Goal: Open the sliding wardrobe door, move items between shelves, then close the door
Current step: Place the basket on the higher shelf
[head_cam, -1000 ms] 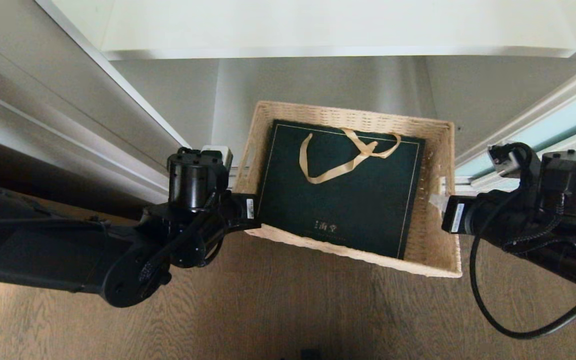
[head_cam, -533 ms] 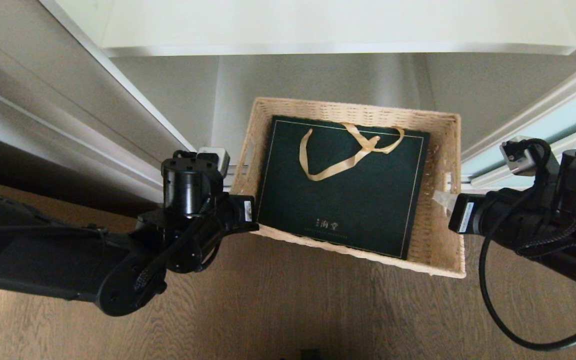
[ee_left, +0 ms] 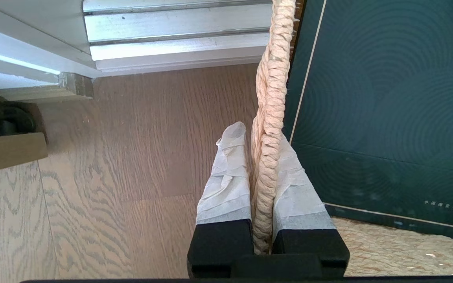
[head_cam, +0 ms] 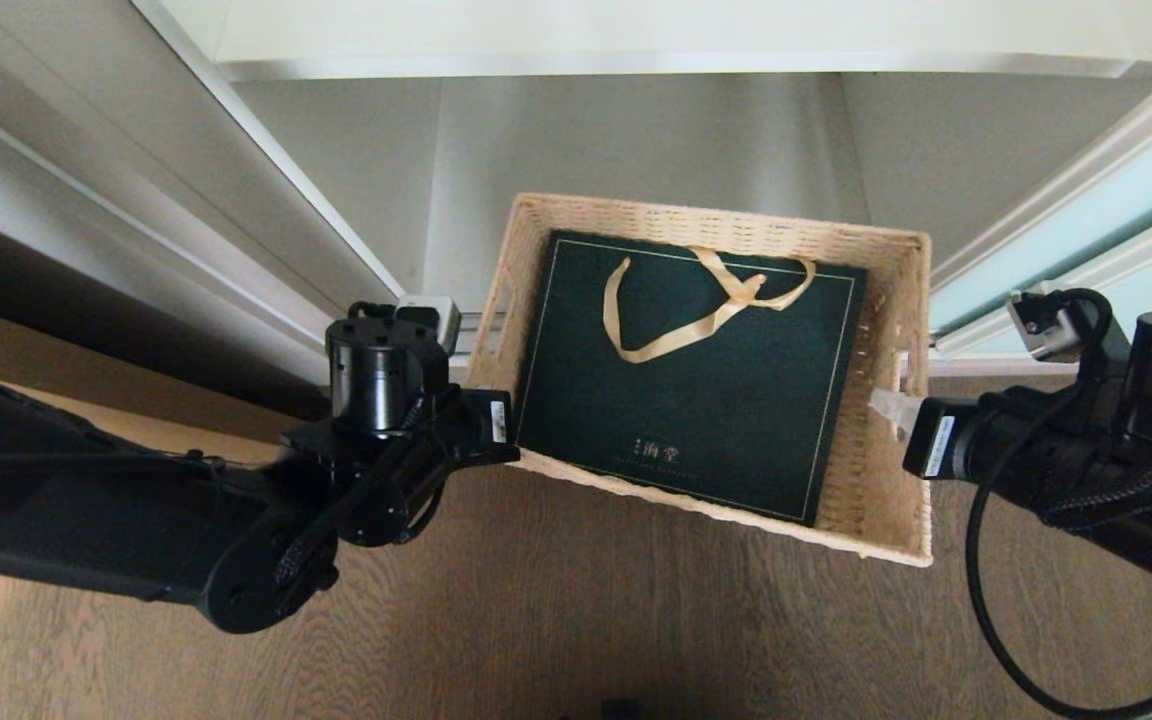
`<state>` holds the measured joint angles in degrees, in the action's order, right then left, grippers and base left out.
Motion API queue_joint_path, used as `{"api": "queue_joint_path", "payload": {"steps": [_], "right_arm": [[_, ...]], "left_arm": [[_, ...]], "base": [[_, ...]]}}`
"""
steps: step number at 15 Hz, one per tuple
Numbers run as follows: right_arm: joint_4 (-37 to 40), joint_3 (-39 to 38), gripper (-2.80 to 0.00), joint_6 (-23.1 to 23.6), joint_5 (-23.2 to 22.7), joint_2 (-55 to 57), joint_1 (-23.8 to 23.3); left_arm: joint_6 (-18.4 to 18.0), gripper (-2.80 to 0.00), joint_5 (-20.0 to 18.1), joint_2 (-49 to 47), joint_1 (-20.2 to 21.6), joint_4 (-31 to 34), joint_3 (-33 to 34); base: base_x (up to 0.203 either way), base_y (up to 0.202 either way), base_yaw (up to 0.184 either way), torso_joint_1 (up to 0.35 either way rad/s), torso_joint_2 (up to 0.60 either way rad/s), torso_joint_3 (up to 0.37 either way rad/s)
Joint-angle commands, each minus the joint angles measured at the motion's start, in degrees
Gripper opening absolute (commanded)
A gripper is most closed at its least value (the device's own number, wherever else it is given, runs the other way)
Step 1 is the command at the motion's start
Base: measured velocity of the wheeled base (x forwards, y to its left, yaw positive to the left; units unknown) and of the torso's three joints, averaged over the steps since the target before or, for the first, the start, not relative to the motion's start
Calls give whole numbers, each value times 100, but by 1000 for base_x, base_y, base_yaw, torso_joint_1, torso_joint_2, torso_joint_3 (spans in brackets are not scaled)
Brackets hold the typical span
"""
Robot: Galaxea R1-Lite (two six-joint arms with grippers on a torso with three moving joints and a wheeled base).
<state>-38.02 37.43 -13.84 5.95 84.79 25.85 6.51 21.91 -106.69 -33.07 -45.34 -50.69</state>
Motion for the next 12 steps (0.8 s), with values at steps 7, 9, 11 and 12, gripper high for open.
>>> {"api": "queue_joint_path", "payload": {"steps": [7,9,11,12], "right_arm": [[-100,-171,-280,-26,-6,-15,-1],[-100,-249,-280,8,-6,-52,12],[-100,-278,-280,6,1,-183,32],[-93,-295,-280,11,3,-239,47]], "left_arm": [[-97,-280,103,-1,-6,-2,50],[-164,-280,119,2,-17,-9,168],[-224,-280,138,67,-68,-14,259],[-225,-280,177,145,-95,-11,343]], "base": [[0,0,0,0,0,0],[0,0,0,0,0,0],[0,0,0,0,0,0],[0,0,0,0,0,0]]}}
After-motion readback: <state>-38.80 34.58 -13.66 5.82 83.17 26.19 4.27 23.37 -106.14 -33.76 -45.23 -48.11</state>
